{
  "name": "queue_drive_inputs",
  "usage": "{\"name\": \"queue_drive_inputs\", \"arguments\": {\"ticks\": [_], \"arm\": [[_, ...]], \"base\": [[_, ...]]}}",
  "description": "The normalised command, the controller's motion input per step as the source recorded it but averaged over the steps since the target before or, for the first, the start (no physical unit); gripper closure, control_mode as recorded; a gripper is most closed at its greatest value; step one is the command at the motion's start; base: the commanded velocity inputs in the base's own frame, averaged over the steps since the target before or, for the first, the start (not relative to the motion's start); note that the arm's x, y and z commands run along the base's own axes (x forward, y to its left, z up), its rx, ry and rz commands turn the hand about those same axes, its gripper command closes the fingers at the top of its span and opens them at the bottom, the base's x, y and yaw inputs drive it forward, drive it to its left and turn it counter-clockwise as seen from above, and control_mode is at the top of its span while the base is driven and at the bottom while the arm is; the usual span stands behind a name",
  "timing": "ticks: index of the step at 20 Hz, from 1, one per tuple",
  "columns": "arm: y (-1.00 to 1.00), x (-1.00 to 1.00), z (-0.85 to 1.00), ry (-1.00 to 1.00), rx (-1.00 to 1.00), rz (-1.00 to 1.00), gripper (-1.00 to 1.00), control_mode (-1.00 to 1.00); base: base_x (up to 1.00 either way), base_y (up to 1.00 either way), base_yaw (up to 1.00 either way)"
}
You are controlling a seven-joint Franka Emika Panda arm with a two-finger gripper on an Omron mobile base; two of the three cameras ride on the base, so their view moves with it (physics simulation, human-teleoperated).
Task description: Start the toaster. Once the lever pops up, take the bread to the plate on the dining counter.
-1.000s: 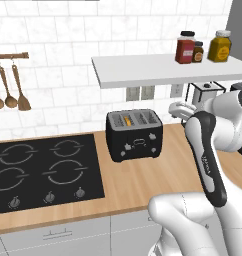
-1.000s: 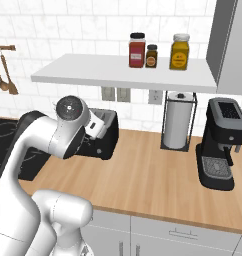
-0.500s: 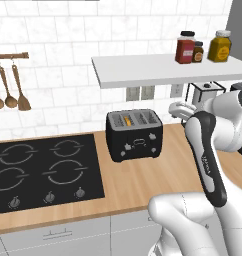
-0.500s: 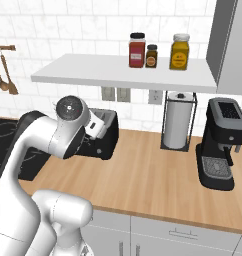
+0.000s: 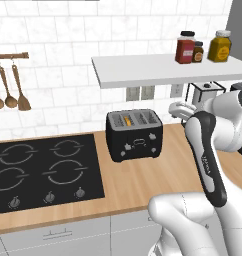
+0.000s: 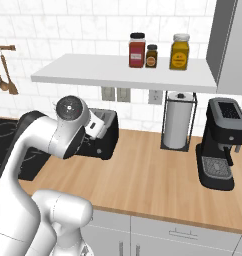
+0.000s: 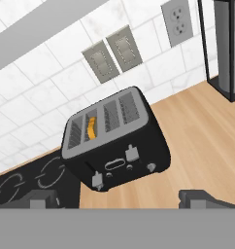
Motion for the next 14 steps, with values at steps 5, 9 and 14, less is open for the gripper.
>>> {"name": "queue_drive_inputs", "arguments": {"ticks": [5, 9, 14], "arm": [[0.00, 0.00, 0.00, 0.00, 0.00, 0.00, -1.00, -1.00], [0.00, 0.00, 0.00, 0.00, 0.00, 0.00, -1.00, -1.00], [0.00, 0.00, 0.00, 0.00, 0.00, 0.00, -1.00, -1.00]], "base": [[0.00, 0.00, 0.00], [0.00, 0.00, 0.00], [0.00, 0.00, 0.00]]}}
